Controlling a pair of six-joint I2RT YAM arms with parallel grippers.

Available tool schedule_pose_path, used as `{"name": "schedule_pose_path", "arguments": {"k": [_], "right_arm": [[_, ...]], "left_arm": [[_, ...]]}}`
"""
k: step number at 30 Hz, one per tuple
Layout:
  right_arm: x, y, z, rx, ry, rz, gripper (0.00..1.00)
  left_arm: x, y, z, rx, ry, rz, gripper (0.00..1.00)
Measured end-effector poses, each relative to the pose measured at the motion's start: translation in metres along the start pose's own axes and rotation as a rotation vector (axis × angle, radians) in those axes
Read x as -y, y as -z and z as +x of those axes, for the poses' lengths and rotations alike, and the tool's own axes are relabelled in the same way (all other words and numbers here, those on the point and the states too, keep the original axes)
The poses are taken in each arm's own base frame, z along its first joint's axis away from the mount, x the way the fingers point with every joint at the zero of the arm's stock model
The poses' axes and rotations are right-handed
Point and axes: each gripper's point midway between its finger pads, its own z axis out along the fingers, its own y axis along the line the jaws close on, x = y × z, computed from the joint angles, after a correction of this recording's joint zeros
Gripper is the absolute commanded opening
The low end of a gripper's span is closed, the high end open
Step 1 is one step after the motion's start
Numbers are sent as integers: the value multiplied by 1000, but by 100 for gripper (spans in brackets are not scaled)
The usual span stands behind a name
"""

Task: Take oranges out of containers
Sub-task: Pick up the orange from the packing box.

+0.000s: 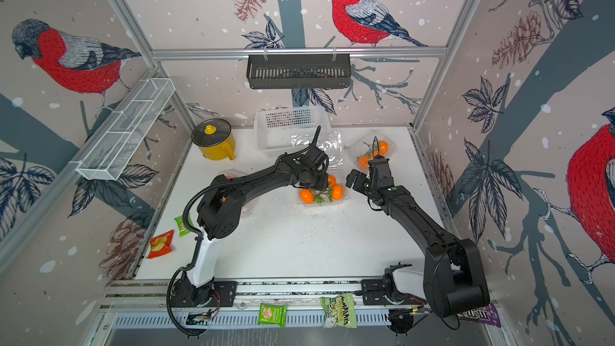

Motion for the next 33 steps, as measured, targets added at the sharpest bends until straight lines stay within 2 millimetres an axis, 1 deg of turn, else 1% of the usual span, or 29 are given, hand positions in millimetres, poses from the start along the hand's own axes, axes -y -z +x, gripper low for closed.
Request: {"name": "schedule_pose_path", "arguments": {"k": [7,10,12,15,16,19,21,23,25,28,30,31,33], "right_arm": [[-4,1,-2,-1,0,-17,100],[-5,1,-3,-1,-1,-25,100],[-6,2,-3,0,-1,-28,100],[-7,4,-2,-4,-2,-41,100],[-7,6,-2,1,-2,-43,100],[-9,9,-5,14,-4,-58,100],[-6,8,-4,9,-8,-53,100],[-6,9,-4,8,-11,-55,100],[-6,9,-5,8,-13,-59,100],[-6,10,-5,9,-15,-64,100],[-6,10,-6,11,-18,-67,100],[-6,10,-7,11,-19,-68,100],[-5,11,-7,11,-21,-71,100]], "left_arm": [[5,-10,16,-33,-36,-17,44],[2,-18,22,-52,-52,-34,43],[-1,-22,24,-55,-53,-46,40],[-5,-24,22,-48,-60,-67,34],[-6,-25,21,-47,-61,-71,31],[-7,-29,20,-46,-71,-79,25],[-7,-30,20,-45,-77,-77,16],[-6,-31,20,-45,-77,-69,11],[-5,-31,21,-47,-77,-66,0],[-5,-31,20,-48,-76,-58,0],[0,-26,18,-44,-73,-40,0],[2,-22,15,-35,-74,-33,0],[11,-6,4,-2,-77,-6,0]]}}
